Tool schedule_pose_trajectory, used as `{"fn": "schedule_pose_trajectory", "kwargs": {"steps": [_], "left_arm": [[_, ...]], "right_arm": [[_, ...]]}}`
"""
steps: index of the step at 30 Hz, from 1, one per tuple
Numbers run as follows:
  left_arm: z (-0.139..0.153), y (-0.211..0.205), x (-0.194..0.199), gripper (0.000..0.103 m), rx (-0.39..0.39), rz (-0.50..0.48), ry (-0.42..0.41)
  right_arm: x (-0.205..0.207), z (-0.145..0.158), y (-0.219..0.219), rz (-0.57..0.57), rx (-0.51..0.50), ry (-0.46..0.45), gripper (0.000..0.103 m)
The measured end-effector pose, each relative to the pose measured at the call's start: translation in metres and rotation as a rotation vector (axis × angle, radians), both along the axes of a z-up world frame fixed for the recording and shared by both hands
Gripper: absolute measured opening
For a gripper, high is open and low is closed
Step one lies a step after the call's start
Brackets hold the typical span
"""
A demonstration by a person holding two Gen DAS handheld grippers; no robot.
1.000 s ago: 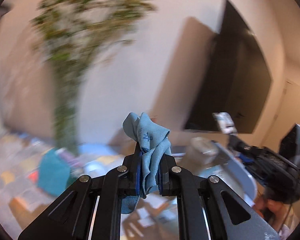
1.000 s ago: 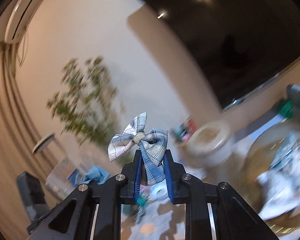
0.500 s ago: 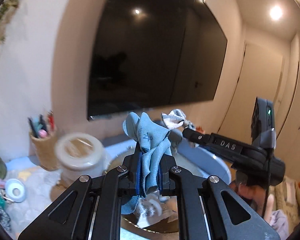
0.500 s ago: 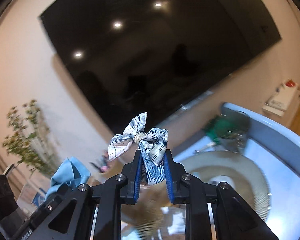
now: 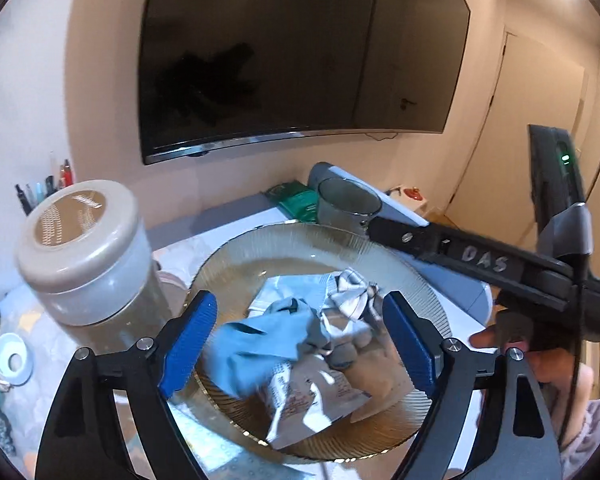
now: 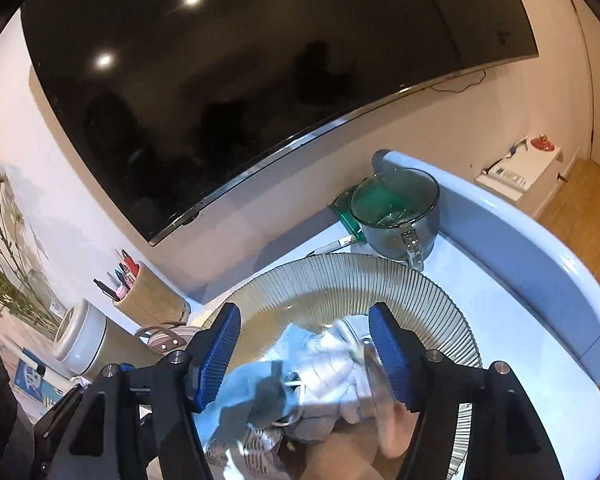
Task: Organize soft objects
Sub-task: 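Carry the cloth and scrunchie to the glass bowl and open both tools, then move both tools back to the items on the bed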
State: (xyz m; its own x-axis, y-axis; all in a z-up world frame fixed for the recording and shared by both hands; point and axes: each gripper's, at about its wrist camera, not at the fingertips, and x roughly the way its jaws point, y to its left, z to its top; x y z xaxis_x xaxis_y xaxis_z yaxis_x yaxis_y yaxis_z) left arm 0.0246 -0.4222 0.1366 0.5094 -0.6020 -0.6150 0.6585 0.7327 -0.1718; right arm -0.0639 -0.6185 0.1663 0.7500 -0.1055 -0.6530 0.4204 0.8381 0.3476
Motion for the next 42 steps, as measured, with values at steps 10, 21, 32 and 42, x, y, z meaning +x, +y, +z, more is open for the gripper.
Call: {"fn": "schedule_pose_trajectory", "kwargs": {"steps": [10, 21, 32, 42], "left_arm": [[0.030, 0.040, -0.019, 0.084, -0.071, -0.003, -0.025], [0.070, 0.131, -0.007, 0.085, -0.063, 0.130, -0.123], [0.053, 0.309, 0.064, 0.088, 0.015, 0.352, -0.085], [-0.031, 0.392, 0.123, 0.088, 0.054, 0.284, 0.116]], "right_arm": [[-0.012, 0.039, 0.029, -0.008, 0.033, -0.074, 0.069], [0.005, 0.103, 0.147, 0.177, -0.093, -0.202, 0.069], [0.058, 0.069, 0.285, 0.449, -0.081, -0.233, 0.076], [0.108, -0.064, 0.361, 0.604, 0.011, -0.023, 0.076]]}}
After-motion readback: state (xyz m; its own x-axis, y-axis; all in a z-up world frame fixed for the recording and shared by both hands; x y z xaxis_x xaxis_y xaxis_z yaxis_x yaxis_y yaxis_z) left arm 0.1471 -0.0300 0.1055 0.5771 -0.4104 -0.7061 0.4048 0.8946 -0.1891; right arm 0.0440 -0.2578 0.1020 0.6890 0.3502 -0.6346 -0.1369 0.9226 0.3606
